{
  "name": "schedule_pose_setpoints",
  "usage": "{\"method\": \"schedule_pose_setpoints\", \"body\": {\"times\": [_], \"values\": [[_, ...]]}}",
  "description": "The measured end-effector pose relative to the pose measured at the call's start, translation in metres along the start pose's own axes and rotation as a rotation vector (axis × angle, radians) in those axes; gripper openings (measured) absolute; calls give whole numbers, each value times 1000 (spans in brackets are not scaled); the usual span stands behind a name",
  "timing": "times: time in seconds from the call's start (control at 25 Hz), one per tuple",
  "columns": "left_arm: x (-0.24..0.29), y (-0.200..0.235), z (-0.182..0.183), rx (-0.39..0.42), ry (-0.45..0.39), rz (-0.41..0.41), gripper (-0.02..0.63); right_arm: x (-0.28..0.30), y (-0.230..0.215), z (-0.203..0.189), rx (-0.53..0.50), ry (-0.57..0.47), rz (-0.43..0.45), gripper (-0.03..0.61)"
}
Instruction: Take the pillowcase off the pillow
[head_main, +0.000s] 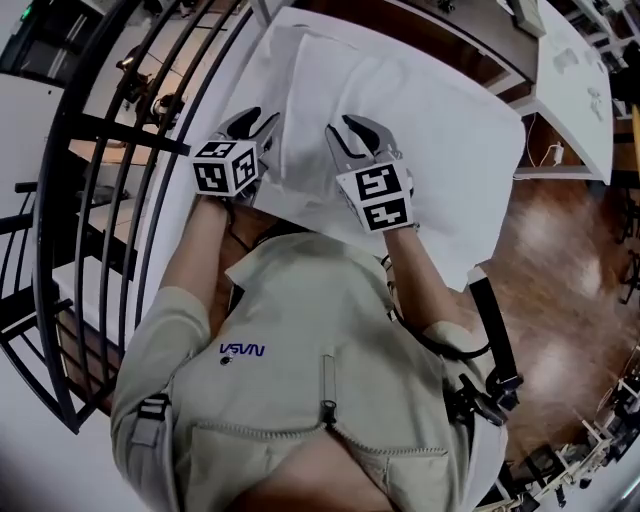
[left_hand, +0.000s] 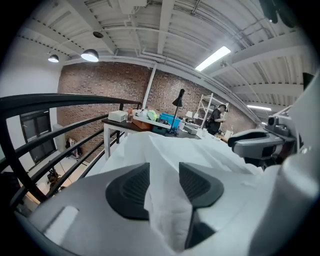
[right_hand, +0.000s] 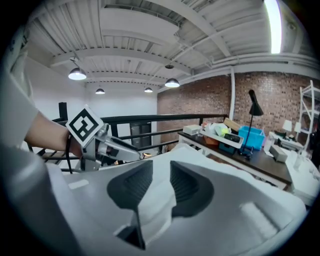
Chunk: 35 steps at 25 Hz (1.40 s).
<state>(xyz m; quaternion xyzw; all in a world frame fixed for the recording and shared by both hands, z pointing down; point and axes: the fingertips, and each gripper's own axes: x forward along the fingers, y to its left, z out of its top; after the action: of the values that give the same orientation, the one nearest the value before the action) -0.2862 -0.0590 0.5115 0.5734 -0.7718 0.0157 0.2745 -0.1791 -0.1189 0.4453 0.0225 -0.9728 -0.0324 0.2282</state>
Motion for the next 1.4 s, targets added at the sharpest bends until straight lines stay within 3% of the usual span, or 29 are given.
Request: {"method": "schedule_pose_setpoints", "body": {"times": [0.2,0.36,0.4,0.52,0.64,0.84,0.92,1.0,1.24,1.4], "values": [[12,23,-15,-2,70,-30,201,27,9,5,5,50,-34,110],[37,21,-29,-46,146,-135,204,41,6,9,-1,98,-83,136],[43,16,-34,-60,163,-169,194,45,4,8,-2,112,-92,146],[49,0,-41,-78,177,-243,84,57,6,3,-8,163,-99,160],[45,-6,-38,-9,170,-249,20,70,4,-4,-44,225,-97,163],[32,-16,-28,74,136,-257,14,89,-1,-39,-166,373,-103,157],[25,-15,-24,60,109,-250,14,92,-5,-44,-207,394,-123,108],[14,-12,-20,27,72,-248,14,90,-12,-36,-218,378,-155,6],[-19,1,-22,-56,-16,-253,12,59,-66,-11,-161,311,-308,6],[-38,15,-21,-116,-65,-250,12,26,-107,-39,-69,339,-382,6]]}}
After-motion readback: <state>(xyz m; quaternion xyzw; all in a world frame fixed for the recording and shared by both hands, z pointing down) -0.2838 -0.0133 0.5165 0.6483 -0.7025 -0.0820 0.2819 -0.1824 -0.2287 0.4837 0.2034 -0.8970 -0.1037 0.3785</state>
